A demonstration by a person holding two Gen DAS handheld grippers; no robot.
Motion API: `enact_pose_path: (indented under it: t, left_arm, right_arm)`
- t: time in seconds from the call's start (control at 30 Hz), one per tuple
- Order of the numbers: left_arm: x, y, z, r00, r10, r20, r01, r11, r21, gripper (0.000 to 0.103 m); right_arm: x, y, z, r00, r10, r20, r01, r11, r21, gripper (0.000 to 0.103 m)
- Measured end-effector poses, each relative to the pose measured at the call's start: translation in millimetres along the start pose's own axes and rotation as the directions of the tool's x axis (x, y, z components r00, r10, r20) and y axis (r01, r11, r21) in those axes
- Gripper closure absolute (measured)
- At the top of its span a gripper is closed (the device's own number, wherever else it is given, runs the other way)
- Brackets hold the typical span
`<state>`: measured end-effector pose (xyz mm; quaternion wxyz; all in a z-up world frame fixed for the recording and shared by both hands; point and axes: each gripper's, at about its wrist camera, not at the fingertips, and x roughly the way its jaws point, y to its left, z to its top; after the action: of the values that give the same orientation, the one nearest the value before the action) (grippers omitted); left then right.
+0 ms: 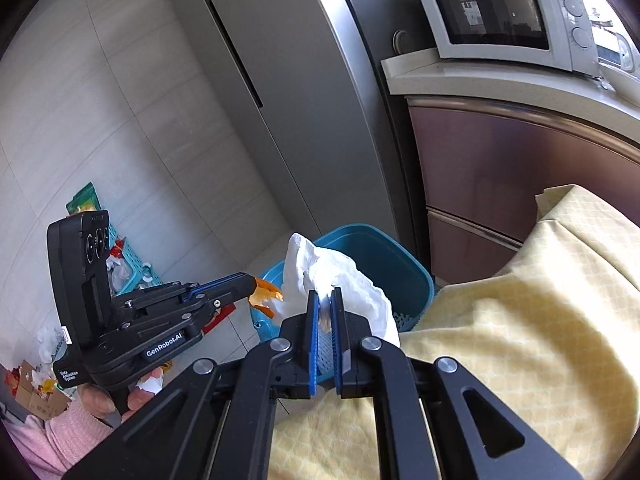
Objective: Collect trash
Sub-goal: 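Open the left tool over the bin while the right tool releases the plastic bag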
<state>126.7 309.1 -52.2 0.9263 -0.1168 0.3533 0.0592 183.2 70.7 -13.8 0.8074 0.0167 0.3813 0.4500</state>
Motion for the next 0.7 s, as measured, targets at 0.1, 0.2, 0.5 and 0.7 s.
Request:
enact_pose_path:
  t: [0.1,0.2,0.5,0.7]
  left_arm:
    - [14.0,3.9,-2.1,1.0,0.014,-0.024,-0.014,1.0,-0.006,0.098]
    - [27.3,8.4,-4.6,0.999,0.026,-0.045,-0.027,1.0,-0.015,0.098]
    - [66.6,19.3,-12.6,0.994,0.025,-0.105,-0.032,0.998,-0.061,0.098]
    - [80.1,20.9,-15.6,0.993,0.018,-0.117,-0.027,0.997,-0.076,0.097]
  right_arm:
    - [22.4,1.0,4.4,0.999,-0.009,-0.032,0.009,1.0,0.003,0.098]
    - [39.1,3.3,3.2,0.998,-0.02,-0.065,0.02,1.0,-0.001,0.097]
    - [78.0,2.0,-1.4,0.987,-0.051,-0.154,0.055,0.998,0.019,0.091]
    - [78.6,-2.3,-1.8,0.987,-0.052,-0.155,0.059,0.998,0.037,0.079]
